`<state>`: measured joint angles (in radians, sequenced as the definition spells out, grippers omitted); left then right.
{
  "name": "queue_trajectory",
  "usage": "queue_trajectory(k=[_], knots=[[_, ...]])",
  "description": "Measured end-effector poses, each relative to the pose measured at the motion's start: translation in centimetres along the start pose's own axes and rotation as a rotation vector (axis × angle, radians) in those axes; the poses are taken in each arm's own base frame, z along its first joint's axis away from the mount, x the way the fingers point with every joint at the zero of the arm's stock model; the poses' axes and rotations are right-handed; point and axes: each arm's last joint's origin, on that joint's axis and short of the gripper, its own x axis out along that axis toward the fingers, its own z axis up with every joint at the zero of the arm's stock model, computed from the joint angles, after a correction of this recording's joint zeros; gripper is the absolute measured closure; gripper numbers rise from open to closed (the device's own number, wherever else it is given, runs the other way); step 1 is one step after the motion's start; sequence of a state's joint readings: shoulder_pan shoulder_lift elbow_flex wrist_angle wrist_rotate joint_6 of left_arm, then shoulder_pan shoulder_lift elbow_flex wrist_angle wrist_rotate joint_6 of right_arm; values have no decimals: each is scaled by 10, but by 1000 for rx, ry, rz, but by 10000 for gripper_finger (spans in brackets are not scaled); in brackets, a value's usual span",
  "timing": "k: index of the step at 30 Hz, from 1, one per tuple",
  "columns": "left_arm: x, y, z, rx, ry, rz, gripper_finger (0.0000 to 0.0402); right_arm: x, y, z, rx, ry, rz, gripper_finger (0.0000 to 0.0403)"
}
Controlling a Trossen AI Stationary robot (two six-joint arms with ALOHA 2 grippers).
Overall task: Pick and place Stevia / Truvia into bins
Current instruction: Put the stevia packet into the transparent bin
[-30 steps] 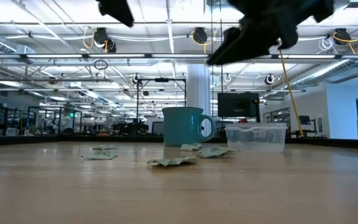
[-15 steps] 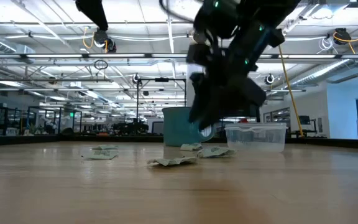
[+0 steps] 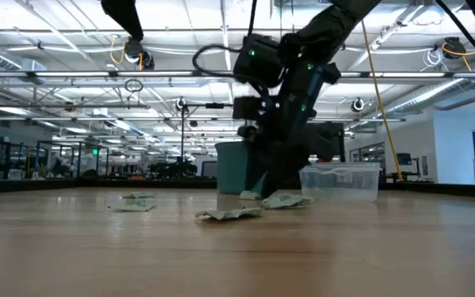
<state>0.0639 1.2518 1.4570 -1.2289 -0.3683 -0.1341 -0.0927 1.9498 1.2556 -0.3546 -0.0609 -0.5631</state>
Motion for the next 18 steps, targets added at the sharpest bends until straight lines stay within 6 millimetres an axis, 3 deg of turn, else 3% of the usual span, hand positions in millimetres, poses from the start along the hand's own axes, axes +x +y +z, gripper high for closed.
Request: queue_trajectory(k=[9, 18], knots=[[0, 0, 0, 0, 0, 0, 279, 7, -2, -5, -27, 20, 28, 206], [0, 0, 0, 0, 1, 0, 279, 6, -3, -6, -10, 9, 37, 311]])
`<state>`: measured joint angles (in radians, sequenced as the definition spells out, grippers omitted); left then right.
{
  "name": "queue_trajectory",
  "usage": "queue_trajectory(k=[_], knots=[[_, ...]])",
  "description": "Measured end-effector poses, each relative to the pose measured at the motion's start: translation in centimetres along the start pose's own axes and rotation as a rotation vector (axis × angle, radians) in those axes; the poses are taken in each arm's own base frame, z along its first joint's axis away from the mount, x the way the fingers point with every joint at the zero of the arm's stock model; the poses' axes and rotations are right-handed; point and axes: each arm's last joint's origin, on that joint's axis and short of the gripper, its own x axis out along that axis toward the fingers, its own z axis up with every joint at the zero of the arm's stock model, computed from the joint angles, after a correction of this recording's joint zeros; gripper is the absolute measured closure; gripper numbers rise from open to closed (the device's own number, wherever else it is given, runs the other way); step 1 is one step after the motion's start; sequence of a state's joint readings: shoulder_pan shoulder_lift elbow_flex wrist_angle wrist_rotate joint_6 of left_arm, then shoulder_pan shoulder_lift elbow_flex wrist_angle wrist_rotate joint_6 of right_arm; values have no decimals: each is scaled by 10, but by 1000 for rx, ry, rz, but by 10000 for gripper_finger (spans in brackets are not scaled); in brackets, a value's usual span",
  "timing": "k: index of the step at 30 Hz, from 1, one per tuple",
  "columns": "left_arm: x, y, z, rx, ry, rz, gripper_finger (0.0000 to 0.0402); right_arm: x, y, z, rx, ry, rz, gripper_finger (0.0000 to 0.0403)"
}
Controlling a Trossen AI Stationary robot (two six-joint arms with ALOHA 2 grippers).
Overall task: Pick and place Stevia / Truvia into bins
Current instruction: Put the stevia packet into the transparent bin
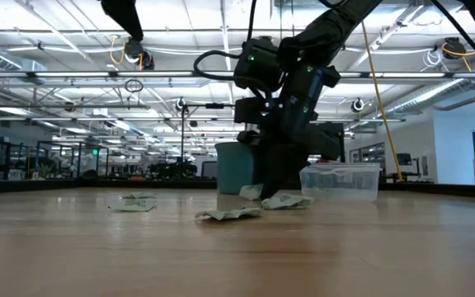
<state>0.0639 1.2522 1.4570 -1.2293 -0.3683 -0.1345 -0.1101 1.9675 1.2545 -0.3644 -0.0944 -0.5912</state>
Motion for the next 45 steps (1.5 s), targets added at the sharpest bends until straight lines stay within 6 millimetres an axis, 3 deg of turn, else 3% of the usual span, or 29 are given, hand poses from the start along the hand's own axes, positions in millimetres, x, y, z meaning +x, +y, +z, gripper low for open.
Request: queue_trajectory(k=[7, 13, 18, 21, 24, 29, 35, 39, 45], knots=[[0, 0, 0, 0, 0, 0, 279, -13, 2, 6, 9, -11, -65, 380], [0, 0, 0, -1, 2, -1, 279, -58, 7, 12, 95, 47, -234, 399], [0, 0, 0, -3, 2, -1, 279, -112, 30, -1, 253, 160, -241, 391], [0, 0, 0, -5, 2, -1, 279, -128, 47, -16, 321, 256, -253, 388], [0, 0, 0, -5, 1, -1, 279, -126, 59, -33, 366, 302, -263, 378], [0, 0, 0, -6, -2, -1, 279, -96, 72, -58, 367, 284, -249, 342], [0, 0, 0, -9, -2, -1, 279, -80, 76, -63, 327, 182, -214, 290], [0, 0, 0, -27, -3, -2, 279, -87, 73, -59, 297, 181, -256, 261], [0, 0, 0, -30, 3, -2, 279, -123, 67, -31, 216, 43, -379, 239]])
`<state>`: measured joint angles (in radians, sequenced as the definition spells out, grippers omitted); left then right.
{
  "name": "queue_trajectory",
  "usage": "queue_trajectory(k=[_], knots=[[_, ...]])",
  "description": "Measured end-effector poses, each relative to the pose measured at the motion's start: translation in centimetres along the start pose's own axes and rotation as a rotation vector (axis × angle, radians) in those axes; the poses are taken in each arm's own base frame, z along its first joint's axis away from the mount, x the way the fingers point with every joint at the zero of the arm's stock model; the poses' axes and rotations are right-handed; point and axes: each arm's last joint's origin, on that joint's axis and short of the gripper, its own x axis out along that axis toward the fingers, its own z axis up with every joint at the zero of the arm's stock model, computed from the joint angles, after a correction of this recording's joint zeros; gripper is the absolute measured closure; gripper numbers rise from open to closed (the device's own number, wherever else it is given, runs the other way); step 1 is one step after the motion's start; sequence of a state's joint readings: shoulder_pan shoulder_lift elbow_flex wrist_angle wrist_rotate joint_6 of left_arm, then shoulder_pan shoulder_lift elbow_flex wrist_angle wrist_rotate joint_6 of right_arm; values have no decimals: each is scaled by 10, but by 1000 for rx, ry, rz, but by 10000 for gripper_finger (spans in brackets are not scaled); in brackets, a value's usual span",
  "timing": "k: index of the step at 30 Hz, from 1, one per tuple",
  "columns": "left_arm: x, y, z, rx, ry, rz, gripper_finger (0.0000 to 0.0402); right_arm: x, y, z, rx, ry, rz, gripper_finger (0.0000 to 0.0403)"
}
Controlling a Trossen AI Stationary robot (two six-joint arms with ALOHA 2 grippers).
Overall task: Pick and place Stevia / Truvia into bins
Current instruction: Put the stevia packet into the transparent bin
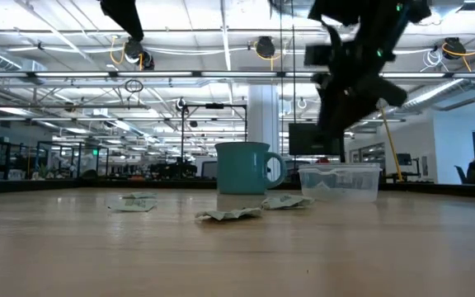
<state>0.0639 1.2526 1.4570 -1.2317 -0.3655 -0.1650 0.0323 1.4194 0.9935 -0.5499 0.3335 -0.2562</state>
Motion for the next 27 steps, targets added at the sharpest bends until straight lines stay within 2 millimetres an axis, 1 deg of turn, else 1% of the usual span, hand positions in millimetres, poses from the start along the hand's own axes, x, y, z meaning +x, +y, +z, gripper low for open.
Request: queue_trajectory(k=[2, 5, 8, 10, 12, 14, 18, 22, 24, 27], knots=[[0, 0, -2, 7, 22, -24, 279, -11, -5, 11, 51, -108, -26, 237], [0, -2, -8, 56, 89, -94, 279, -23, -9, 20, 154, -260, -51, 237], [6, -6, -20, 36, 115, -96, 279, -29, -9, 24, 230, -379, -62, 241], [15, -10, -33, 27, 125, -95, 279, -28, -6, 22, 224, -434, -71, 242], [32, -17, -50, 6, 138, -99, 279, -26, -2, 19, 179, -475, -86, 242], [52, -27, -67, -40, 119, -109, 279, -21, 2, 15, 117, -502, -107, 241], [100, -47, -92, -138, -21, -157, 279, -11, 9, 7, 13, -582, -170, 242], [144, -64, -115, -202, -147, -218, 279, -7, 11, 1, -66, -665, -249, 241], [162, -67, -133, -204, -138, -220, 279, -7, 12, 0, -69, -699, -271, 238], [178, -71, -148, -224, -165, -230, 271, -10, 9, 2, -66, -745, -300, 235]])
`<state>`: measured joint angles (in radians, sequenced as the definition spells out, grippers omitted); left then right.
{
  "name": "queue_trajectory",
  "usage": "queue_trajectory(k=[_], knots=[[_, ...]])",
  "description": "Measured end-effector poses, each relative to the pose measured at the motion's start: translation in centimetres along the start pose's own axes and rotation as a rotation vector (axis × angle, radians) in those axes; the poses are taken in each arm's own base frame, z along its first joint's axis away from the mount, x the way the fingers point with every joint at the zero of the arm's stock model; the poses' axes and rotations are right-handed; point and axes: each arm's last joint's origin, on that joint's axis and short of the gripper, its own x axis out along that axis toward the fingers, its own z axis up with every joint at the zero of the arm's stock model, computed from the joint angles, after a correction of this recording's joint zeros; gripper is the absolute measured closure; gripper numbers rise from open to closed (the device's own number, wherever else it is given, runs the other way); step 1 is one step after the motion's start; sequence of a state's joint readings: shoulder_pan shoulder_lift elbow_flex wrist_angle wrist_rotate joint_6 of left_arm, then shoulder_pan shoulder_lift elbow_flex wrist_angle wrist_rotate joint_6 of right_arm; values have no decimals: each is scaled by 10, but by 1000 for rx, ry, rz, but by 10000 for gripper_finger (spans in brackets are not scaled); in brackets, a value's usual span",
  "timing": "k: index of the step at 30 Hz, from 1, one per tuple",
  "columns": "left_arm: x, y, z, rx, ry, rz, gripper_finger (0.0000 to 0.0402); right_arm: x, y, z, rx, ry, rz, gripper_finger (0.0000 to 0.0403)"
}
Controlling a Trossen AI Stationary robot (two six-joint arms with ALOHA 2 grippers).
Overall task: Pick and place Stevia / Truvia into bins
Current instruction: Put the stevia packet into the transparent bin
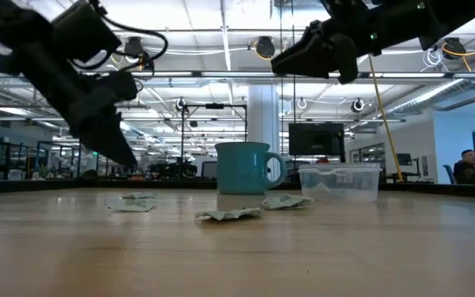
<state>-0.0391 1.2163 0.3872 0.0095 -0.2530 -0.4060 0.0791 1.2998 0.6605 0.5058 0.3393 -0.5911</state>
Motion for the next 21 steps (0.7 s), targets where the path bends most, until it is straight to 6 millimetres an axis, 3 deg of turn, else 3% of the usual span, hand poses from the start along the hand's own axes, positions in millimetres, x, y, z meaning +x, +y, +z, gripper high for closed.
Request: queue_trajectory(k=[13, 18, 21], knots=[[37, 2, -23, -11, 5, 78, 134, 1, -5, 3, -41, -40, -37, 234], [47, 3, -30, -22, 28, 125, 124, 1, -5, 3, -56, -39, -37, 234], [48, 3, -31, -30, 33, 134, 145, 1, -5, 3, -56, -39, -36, 234]])
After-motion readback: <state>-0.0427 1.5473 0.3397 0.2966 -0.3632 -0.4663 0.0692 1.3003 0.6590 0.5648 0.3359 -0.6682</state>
